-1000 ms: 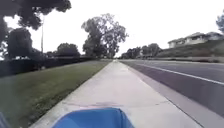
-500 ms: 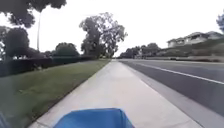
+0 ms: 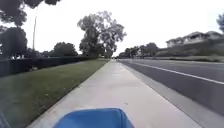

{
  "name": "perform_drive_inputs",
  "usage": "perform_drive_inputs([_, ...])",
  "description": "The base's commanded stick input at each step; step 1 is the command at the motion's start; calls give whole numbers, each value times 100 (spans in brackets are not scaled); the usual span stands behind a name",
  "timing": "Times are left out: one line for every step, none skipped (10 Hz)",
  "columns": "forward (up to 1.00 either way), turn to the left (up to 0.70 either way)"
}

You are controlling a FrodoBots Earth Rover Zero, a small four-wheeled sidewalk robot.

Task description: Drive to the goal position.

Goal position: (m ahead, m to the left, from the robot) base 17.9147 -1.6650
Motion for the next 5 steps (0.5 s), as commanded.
perform_drive_inputs([100,27])
perform_drive_inputs([100,27])
perform_drive_inputs([100,27])
perform_drive_inputs([100,18])
perform_drive_inputs([100,0])
